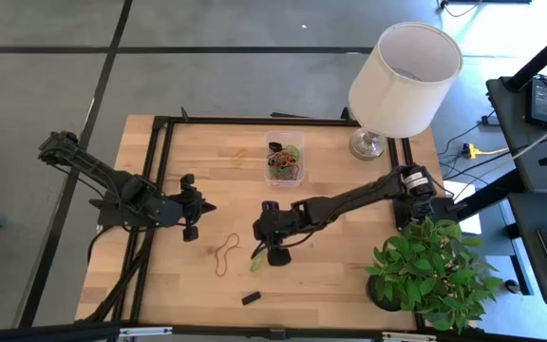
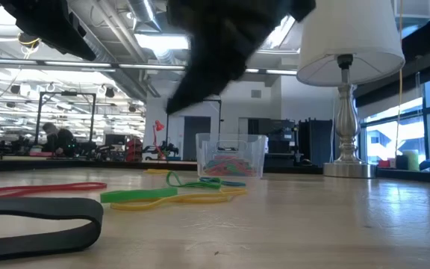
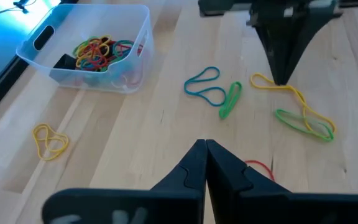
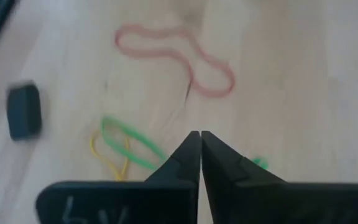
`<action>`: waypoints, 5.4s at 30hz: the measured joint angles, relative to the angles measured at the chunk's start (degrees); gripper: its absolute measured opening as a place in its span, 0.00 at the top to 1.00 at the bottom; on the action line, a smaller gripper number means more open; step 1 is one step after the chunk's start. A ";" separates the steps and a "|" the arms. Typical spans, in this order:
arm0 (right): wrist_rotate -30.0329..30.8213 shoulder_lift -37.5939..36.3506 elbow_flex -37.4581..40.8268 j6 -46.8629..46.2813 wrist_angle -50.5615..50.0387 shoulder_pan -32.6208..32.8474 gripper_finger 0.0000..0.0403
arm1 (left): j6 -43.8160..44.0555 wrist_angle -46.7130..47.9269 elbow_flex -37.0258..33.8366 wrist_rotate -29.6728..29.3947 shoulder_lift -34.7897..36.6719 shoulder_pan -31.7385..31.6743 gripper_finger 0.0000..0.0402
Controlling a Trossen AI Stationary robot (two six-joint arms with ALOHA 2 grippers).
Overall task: Pick and place rubber bands into bin
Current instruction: Put the green rubber band into the transparent bin, then put the black rubber band into the transparent bin
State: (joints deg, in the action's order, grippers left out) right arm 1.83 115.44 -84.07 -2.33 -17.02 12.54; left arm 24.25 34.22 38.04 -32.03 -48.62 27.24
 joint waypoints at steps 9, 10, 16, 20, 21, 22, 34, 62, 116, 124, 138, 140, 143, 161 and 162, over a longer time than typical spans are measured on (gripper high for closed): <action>-5.83 0.10 9.25 -1.68 8.09 0.04 0.78 | 1.53 -0.18 0.00 -0.09 -0.02 0.00 0.99; -6.12 0.10 10.36 -1.70 10.86 0.06 0.76 | 1.99 -0.18 0.00 -0.09 -0.02 0.00 0.99; -5.93 0.29 14.83 0.68 23.69 0.55 0.64 | 5.56 -0.18 0.02 -0.08 -0.02 0.00 0.99; -6.01 1.49 15.67 4.85 27.51 1.02 0.63 | 8.49 -0.18 0.00 0.02 -0.02 0.00 0.99; -6.13 1.57 15.66 5.60 27.34 1.06 0.63 | 9.01 -0.18 0.02 0.02 -0.04 0.00 0.99; -6.12 1.96 15.67 5.72 27.16 1.04 0.63 | 9.43 -0.17 0.00 0.02 -0.03 0.00 0.99; -5.96 9.30 15.29 -1.36 29.39 0.93 0.72 | 9.52 -0.10 0.04 3.79 -0.25 0.04 0.99; 3.08 -12.97 15.97 1.44 26.92 -8.84 1.00 | 0.48 0.06 0.04 -1.82 -0.57 0.04 0.99; -3.51 -47.65 45.25 -22.69 4.94 -21.53 0.80 | -9.55 -12.93 5.74 12.65 -16.19 -10.84 0.99; -5.13 -67.27 60.08 -26.53 7.14 -14.85 0.96 | -7.68 -7.71 16.43 10.16 -27.25 -6.01 0.99; -8.09 -78.47 62.95 -22.29 -12.35 -9.68 0.96 | 7.70 7.09 45.19 16.20 -55.72 0.60 0.98; -8.09 -78.50 62.96 -21.33 -13.99 -9.43 0.97 | 12.64 8.61 48.49 16.19 -59.02 1.81 0.97; -8.09 -78.50 62.96 -21.38 -13.89 -9.27 0.99 | 19.29 10.88 52.59 16.58 -63.33 3.85 0.94; -8.03 -78.47 62.96 -21.35 -12.99 -9.27 0.99 | 51.49 9.45 54.01 21.71 -73.19 12.42 0.57; -8.04 -78.47 62.96 -21.35 -13.00 -9.27 0.98 | 51.49 9.26 54.01 21.79 -73.98 12.59 0.55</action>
State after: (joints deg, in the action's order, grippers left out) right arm -6.22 36.97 -21.10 -23.68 -30.01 3.27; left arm 75.75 43.48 92.05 -10.25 -122.60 39.83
